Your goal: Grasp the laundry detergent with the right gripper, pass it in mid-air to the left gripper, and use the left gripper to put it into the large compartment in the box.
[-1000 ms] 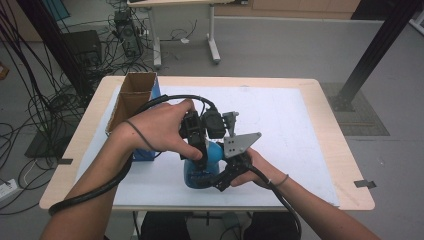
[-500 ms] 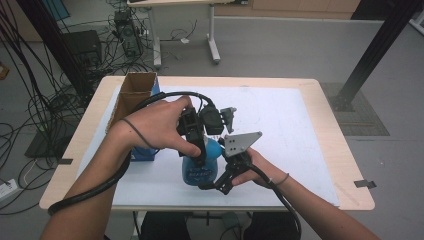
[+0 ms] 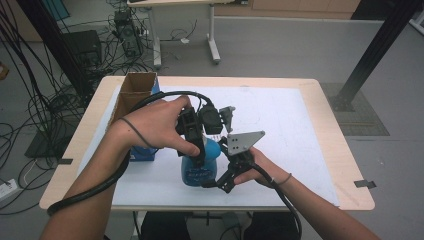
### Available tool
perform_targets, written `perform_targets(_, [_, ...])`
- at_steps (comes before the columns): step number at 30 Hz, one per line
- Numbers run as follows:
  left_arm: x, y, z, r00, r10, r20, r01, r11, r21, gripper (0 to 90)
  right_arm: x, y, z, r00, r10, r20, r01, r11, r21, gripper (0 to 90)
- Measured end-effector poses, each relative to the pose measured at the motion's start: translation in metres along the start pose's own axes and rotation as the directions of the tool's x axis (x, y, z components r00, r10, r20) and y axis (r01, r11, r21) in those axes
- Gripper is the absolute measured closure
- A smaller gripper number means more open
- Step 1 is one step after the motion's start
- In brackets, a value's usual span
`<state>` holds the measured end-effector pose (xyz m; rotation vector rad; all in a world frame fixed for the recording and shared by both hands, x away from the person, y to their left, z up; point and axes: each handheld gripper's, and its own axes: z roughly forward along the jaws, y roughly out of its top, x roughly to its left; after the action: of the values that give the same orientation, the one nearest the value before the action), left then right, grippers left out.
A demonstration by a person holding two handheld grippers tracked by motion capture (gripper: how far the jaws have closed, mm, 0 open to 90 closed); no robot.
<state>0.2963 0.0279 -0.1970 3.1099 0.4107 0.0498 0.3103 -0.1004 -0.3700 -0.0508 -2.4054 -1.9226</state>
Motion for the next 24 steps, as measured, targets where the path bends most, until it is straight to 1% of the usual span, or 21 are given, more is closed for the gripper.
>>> perform_targets(4, [0.000, 0.000, -0.001, 1.0000, -0.001, -0.005, 0.001, 1.0000, -0.003, 37.1, -0.002, 0.000, -0.005, 1.0000, -0.001, 0.004, 0.001, 1.000, 0.003, 1.8])
perform_targets(9, [0.001, -0.003, -0.001, 0.9999, -0.012, -0.001, 0.012, 0.9999, -0.008, 37.0, -0.004, -0.002, -0.016, 0.9996, 0.004, 0.030, -0.004, 1.000, 0.001, 1.8])
perform_targets(14, [0.003, -0.005, -0.002, 0.9998, -0.021, 0.000, 0.021, 0.9998, -0.005, 37.1, -0.004, -0.006, -0.025, 0.9991, 0.014, 0.040, -0.014, 1.000, 0.003, 1.8])
perform_targets(17, [0.004, -0.007, -0.002, 0.9997, -0.023, -0.001, 0.023, 0.9997, -0.001, 37.1, -0.006, -0.011, -0.035, 0.9974, 0.024, 0.068, -0.025, 1.000, 0.007, 1.8])
perform_targets(19, [0.004, -0.009, -0.003, 0.9996, -0.029, -0.001, 0.029, 0.9996, -0.003, 37.1, -0.006, -0.013, -0.038, 0.9969, 0.029, 0.074, -0.029, 1.000, 0.005, 1.8])
perform_targets(22, [0.005, -0.012, -0.004, 0.9993, -0.037, -0.001, 0.037, 0.9993, -0.010, 37.1, -0.009, -0.015, -0.049, 0.9943, 0.033, 0.101, -0.034, 0.999, 0.005, 1.8])
perform_targets(23, [0.006, -0.014, -0.005, 0.9991, -0.042, -0.001, 0.042, 0.9991, -0.009, 37.1, -0.011, -0.017, -0.056, 0.9920, 0.036, 0.121, -0.037, 0.999, 0.005, 1.8])
perform_targets(24, [0.006, -0.014, -0.005, 0.9991, -0.043, -0.003, 0.043, 0.9990, -0.010, 37.1, -0.012, -0.018, -0.060, 0.9905, 0.038, 0.132, -0.039, 0.999, 0.003, 1.8])
